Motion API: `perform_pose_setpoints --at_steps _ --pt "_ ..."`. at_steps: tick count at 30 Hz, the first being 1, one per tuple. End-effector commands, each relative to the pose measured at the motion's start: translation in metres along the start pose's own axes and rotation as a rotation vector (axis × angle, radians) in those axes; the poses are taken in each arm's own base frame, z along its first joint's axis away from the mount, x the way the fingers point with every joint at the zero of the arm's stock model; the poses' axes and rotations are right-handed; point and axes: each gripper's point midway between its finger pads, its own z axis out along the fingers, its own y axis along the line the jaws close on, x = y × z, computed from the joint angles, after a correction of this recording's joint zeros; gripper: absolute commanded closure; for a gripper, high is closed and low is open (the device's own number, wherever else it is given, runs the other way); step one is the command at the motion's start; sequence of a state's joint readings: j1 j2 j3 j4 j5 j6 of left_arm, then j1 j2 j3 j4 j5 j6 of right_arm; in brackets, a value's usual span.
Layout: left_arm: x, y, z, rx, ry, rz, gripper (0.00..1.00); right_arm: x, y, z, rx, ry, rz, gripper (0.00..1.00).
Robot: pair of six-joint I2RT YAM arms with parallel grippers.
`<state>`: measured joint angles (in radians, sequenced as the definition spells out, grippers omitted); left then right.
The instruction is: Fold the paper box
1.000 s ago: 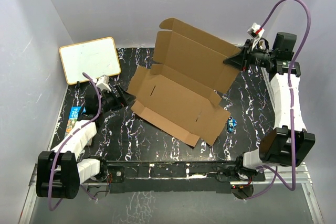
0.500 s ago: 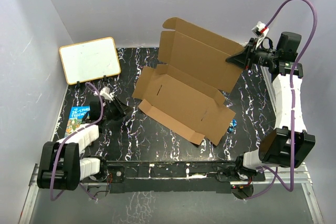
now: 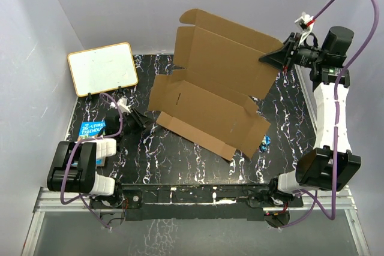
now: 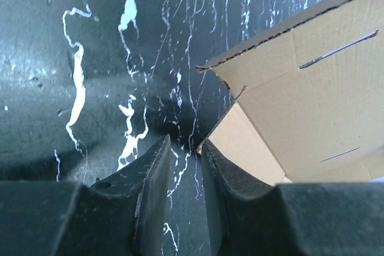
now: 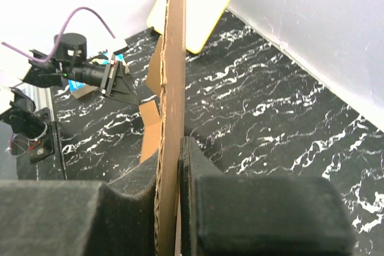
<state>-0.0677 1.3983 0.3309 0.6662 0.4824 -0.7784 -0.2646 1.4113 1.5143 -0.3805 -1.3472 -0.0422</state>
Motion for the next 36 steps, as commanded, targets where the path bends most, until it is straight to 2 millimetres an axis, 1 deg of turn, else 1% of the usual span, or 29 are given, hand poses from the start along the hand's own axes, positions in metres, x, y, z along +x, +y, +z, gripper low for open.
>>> perform_pose_setpoints --at_steps 1,4,7,9,10,13,15,18,20,21,22,26,28,29,30,31,33,34,35,36 --pt "-0.028 -0.025 -0.004 0.092 -0.096 0.085 0.72 -0.06 0.032 -0.006 -0.06 -0.06 -0.159 0.92" --pt "-0.043 -0.034 -0.014 0.118 -0.159 0.106 0.7 -0.076 0.041 -0.008 -0.065 -0.073 -0.18 0.92" --pt "-0.056 -0.046 -0.025 0.168 -0.228 0.133 0.62 -0.093 0.048 -0.009 -0.071 -0.086 -0.192 0.92" --pt "-0.065 -0.058 -0.034 0.221 -0.28 0.158 0.57 -0.105 0.052 -0.01 -0.074 -0.097 -0.2 0.92" --pt "-0.072 -0.07 -0.04 0.27 -0.321 0.184 0.55 -0.112 0.054 -0.011 -0.075 -0.103 -0.206 0.92" --pt "-0.085 -0.1 -0.058 0.404 -0.383 0.227 0.51 -0.131 0.06 -0.012 -0.073 -0.12 -0.214 0.92" --pt "-0.094 -0.126 -0.075 0.513 -0.424 0.265 0.48 -0.137 0.062 -0.013 -0.08 -0.121 -0.22 0.92" --pt "-0.11 -0.17 -0.103 0.661 -0.442 0.354 0.45 -0.135 0.065 -0.014 -0.098 -0.112 -0.227 0.92" --pt "-0.124 -0.194 -0.11 0.686 -0.422 0.435 0.46 -0.13 0.065 -0.014 -0.108 -0.105 -0.229 0.92" --pt "-0.136 -0.208 -0.113 0.682 -0.413 0.482 0.5 -0.127 0.066 -0.014 -0.114 -0.101 -0.23 0.92" --pt "-0.145 -0.217 -0.114 0.667 -0.404 0.516 0.57 -0.124 0.066 -0.014 -0.119 -0.097 -0.228 0.92" --pt "-0.176 -0.241 -0.118 0.602 -0.42 0.689 0.76 -0.117 0.066 -0.014 -0.128 -0.09 -0.229 0.92" --pt "-0.184 -0.249 -0.118 0.609 -0.424 0.773 0.78 -0.115 0.067 -0.014 -0.134 -0.087 -0.23 0.92" --pt "-0.185 -0.253 -0.115 0.636 -0.414 0.811 0.77 -0.113 0.067 -0.014 -0.14 -0.084 -0.23 0.92" --pt "-0.183 -0.259 -0.116 0.689 -0.408 0.873 0.73 -0.112 0.069 -0.014 -0.147 -0.08 -0.229 0.92" --pt "-0.182 -0.26 -0.111 0.735 -0.391 0.901 0.7 -0.111 0.07 -0.015 -0.152 -0.079 -0.23 0.92" --pt "-0.18 -0.268 -0.111 0.833 -0.382 0.949 0.64 -0.11 0.071 -0.015 -0.159 -0.076 -0.226 0.92" --pt "-0.18 -0.265 -0.102 0.877 -0.352 0.921 0.61 -0.109 0.072 -0.015 -0.162 -0.075 -0.221 0.92" --pt "-0.179 -0.265 -0.098 0.918 -0.329 0.905 0.57 -0.11 0.073 -0.015 -0.165 -0.074 -0.225 0.92" --pt "-0.181 -0.271 -0.099 0.968 -0.332 0.913 0.54 -0.109 0.074 -0.015 -0.166 -0.073 -0.224 0.92"
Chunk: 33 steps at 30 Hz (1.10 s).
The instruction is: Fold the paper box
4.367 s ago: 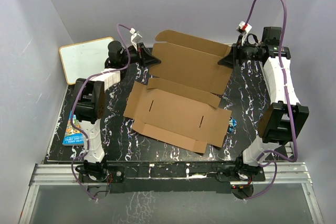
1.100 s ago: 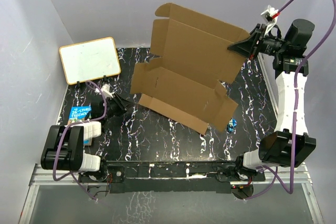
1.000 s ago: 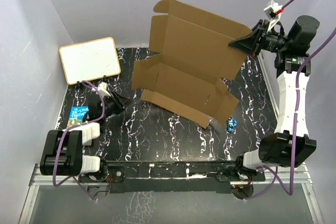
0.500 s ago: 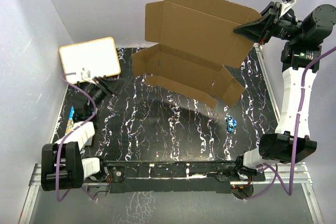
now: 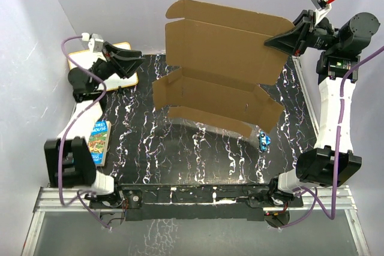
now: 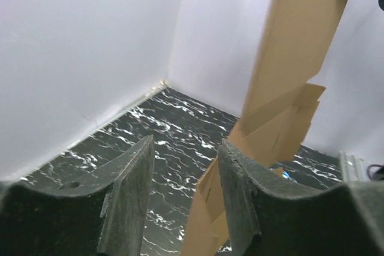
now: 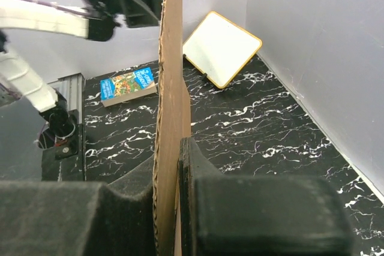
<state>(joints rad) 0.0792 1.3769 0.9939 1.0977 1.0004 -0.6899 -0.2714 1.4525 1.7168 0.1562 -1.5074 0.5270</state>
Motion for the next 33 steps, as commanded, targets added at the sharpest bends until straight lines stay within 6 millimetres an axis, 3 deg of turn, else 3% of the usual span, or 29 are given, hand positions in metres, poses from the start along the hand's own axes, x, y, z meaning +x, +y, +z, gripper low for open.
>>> perform_pose_setpoints --at_steps 1,4,10,19,26,33 --pt "0.008 -0.008 0.009 0.243 -0.01 0.007 0.52 -0.018 0.022 -0.002 -0.007 -0.005 -0.093 0.92" --pt "0.018 -0.004 0.022 0.325 -0.004 -0.033 0.52 -0.02 0.024 -0.002 -0.012 -0.006 -0.096 0.92" --pt "0.055 -0.026 0.052 0.474 0.084 -0.008 0.5 -0.021 0.025 -0.002 -0.016 -0.004 -0.091 0.92" --pt "0.082 -0.051 0.06 0.575 0.137 0.034 0.48 -0.02 0.025 -0.002 -0.016 -0.004 -0.08 0.92" --pt "0.089 -0.061 0.054 0.613 0.169 0.077 0.47 -0.022 0.027 -0.002 -0.019 -0.003 -0.083 0.92" --pt "0.084 -0.069 0.055 0.627 0.16 0.093 0.44 -0.021 0.028 -0.002 -0.019 -0.003 -0.082 0.92"
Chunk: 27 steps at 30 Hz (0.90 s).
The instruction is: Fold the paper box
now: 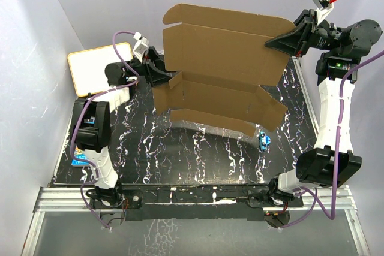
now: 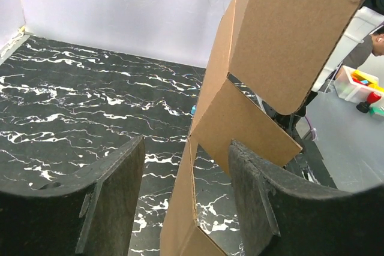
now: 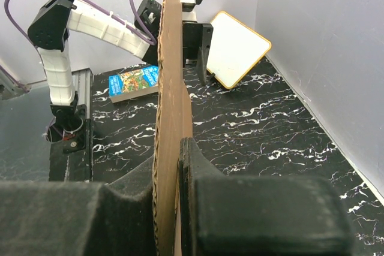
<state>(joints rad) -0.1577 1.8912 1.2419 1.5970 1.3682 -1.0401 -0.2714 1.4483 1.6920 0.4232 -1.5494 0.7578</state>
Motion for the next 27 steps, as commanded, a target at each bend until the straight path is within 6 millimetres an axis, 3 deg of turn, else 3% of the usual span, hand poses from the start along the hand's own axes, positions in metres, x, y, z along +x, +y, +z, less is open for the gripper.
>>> perform_pose_setpoints --at_steps 1,15,27 --pt "-0.029 -0.036 0.009 0.071 -0.021 0.297 0.44 -0.015 0.012 -0.001 0.023 -0.02 -0.069 0.92" --pt "-0.039 -0.03 0.034 0.078 -0.123 0.285 0.4 -0.013 0.014 0.0 0.021 -0.024 -0.059 0.92" --pt "-0.02 -0.029 0.05 0.098 -0.134 0.254 0.41 -0.01 0.013 0.0 0.024 -0.03 -0.037 0.92"
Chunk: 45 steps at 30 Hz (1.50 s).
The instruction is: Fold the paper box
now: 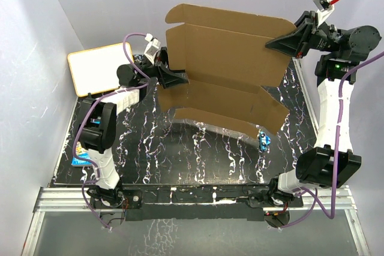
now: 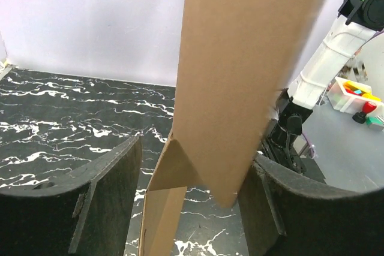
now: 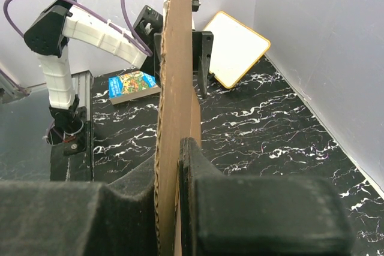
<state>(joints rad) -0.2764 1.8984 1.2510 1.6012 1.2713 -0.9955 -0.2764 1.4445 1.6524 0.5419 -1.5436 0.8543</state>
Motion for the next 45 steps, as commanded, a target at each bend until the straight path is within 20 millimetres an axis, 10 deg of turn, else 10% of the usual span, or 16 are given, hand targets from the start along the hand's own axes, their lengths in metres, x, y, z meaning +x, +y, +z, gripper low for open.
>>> perform_pose_setpoints --at_steps 1,19,33,45 --pt "-0.017 -0.01 0.005 0.033 -0.074 0.226 0.41 -0.011 0.012 0.001 0.017 -0.026 -0.046 0.92" --pt "0.004 0.005 0.006 0.001 -0.093 0.185 0.56 -0.007 0.01 0.001 0.021 -0.032 -0.023 0.92" --pt "-0.001 -0.002 -0.021 -0.076 -0.093 0.365 0.3 -0.014 0.014 0.001 0.017 -0.033 -0.029 0.92" --pt "0.0 -0.025 0.005 0.026 -0.069 0.356 0.29 -0.022 0.014 0.002 0.024 -0.051 -0.028 0.92"
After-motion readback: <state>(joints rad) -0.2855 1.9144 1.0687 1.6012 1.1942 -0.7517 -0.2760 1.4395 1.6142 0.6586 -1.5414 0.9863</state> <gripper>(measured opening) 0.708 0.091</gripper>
